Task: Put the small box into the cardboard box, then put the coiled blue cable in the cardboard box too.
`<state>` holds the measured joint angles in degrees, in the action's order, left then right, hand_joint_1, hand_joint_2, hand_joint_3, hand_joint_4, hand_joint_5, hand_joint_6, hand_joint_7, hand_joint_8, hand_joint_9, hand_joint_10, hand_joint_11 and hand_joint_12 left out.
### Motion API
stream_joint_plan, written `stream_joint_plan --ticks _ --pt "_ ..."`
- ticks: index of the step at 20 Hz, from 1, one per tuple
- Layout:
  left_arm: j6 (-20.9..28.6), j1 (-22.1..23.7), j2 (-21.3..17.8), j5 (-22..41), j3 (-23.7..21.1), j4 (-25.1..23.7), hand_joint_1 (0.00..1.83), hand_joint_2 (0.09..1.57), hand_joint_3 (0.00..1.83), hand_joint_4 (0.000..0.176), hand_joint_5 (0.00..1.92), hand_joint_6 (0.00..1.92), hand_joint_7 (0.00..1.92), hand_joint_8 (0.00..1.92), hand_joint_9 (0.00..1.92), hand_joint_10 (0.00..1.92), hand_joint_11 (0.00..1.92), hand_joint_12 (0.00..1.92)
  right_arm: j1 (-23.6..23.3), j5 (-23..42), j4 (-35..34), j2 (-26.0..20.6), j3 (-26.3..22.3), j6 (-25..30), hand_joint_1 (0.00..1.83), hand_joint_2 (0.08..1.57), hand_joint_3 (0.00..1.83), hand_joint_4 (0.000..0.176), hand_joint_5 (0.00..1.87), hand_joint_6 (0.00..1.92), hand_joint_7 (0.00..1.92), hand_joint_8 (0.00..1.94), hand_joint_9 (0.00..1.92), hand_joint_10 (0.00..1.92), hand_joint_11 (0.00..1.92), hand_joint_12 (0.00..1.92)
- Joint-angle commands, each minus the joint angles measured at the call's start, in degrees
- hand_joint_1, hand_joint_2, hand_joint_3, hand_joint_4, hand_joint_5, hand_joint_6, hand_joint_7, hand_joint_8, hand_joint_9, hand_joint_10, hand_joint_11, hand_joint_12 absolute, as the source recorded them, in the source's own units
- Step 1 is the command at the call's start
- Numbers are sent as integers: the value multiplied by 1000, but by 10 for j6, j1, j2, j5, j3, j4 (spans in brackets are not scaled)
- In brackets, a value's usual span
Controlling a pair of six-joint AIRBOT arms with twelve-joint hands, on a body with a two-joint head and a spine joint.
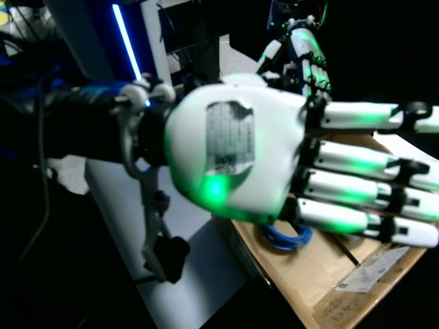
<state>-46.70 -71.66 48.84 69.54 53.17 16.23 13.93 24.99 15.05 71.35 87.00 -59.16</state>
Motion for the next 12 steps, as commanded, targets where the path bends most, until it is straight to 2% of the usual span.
stream_joint_plan --ticks 1,2,4,5,6,7,8,9,10,11,12 --pt "4 7 1 73 4 0 673 826 0 164 147 2 56 0 30 0 78 20 -9 85 -13 -10 -7 2 613 841 3 176 0 0 0 0 24 7 0 0" --pt "4 7 1 76 5 2 669 840 6 161 140 0 53 0 24 0 87 23 -9 97 -13 -27 -22 2 610 851 7 176 0 0 0 0 4 1 0 0" --pt "4 7 -1 85 5 4 654 859 8 169 117 0 41 0 7 0 93 26 1 130 -13 -63 -56 2 605 869 11 176 0 0 0 0 0 0 0 0" --pt "4 7 -4 90 5 6 634 856 5 166 105 0 35 1 1 0 79 20 13 156 -16 -88 -82 2 628 883 13 164 0 0 0 0 0 0 0 0" --pt "4 7 -5 93 5 6 641 853 2 162 105 0 30 0 1 0 78 19 22 168 -19 -101 -95 2 605 882 10 167 0 0 5 2 0 0 0 0" --pt "4 7 -6 99 5 9 666 849 0 164 109 2 28 0 0 0 78 19 50 205 -32 -132 -125 2 581 879 7 165 6 2 21 7 0 0 0 0" --pt "4 7 -7 103 4 10 683 848 0 174 107 1 37 4 9 4 99 27 68 226 -42 -149 -141 2 614 874 2 161 24 7 59 15 33 11 72 33" --pt "4 6 -10 109 4 13 678 846 0 176 101 0 39 4 9 3 98 25 90 249 -53 -167 -160 2 628 880 1 148 49 5 63 4 29 3 84 45" --pt "3 6 -12 114 3 15 670 844 0 176 106 2 41 4 9 2 102 25 113 266 -60 -185 -179 2 642 882 1 148 59 5 57 0 29 2 87 50" --pt "3 5 -14 119 2 17 655 858 4 157 101 0 44 4 17 4 113 28 133 276 -65 -198 -195 2 636 892 4 131 70 6 81 8 77 16 168 94" --pt "3 3 -15 124 1 19 655 861 4 151 106 3 52 6 26 7 123 30 154 285 -67 -211 -212 2 660 890 2 138 77 4 82 4 64 0 43 279"
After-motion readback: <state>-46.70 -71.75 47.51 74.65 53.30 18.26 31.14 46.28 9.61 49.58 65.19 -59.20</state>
